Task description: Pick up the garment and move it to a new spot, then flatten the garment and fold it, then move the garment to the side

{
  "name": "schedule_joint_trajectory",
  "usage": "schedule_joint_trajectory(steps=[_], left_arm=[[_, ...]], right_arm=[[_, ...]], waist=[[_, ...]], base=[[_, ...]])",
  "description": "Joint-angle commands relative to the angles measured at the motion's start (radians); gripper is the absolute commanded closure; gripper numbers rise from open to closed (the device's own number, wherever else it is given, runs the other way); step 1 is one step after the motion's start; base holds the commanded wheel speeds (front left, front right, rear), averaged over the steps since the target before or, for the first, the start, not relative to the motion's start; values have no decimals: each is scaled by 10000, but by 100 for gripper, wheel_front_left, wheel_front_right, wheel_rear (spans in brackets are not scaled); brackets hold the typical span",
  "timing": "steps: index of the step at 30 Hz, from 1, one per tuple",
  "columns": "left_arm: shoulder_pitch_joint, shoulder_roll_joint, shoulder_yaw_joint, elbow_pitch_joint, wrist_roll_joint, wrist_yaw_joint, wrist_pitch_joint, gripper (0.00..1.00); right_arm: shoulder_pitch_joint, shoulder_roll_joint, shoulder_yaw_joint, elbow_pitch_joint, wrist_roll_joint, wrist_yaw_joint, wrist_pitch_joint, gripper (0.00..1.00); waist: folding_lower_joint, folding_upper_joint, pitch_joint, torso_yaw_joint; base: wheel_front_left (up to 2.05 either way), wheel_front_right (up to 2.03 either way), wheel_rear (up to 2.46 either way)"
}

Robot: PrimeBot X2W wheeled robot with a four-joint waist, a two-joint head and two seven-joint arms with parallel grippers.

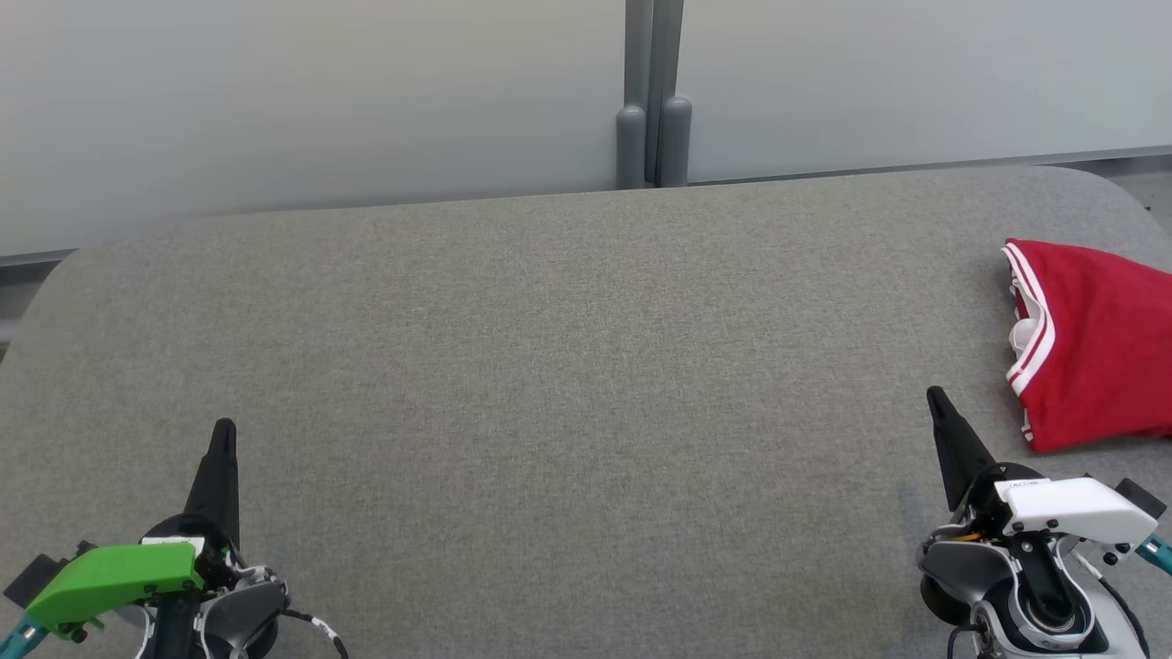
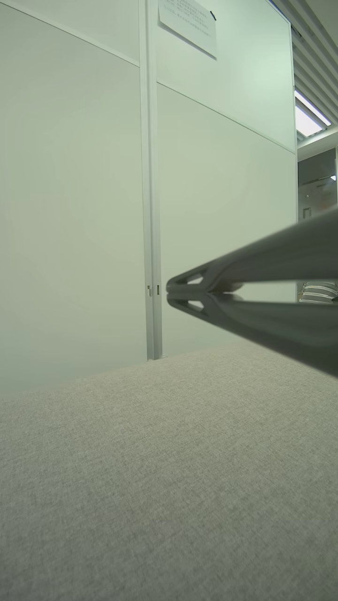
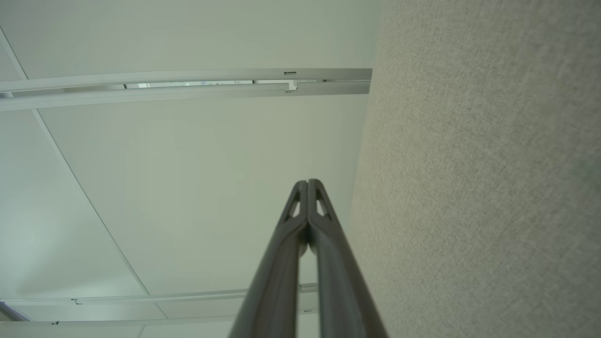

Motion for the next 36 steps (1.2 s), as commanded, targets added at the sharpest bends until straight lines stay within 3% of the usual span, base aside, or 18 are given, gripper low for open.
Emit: schedule_joint_trajectory(steps=[1, 36], left_arm=[[-129, 6, 24, -37, 17, -35, 32, 100], [-128, 6, 20, -40, 13, -35, 28, 100]], right_arm=[[-98, -53, 16, 24, 68, 7, 12, 100], [-97, -53, 17, 22, 70, 7, 11, 100]], waist=[[0, 77, 0, 0], [0, 77, 0, 0]], base=[[0, 0, 0], [0, 0, 0]])
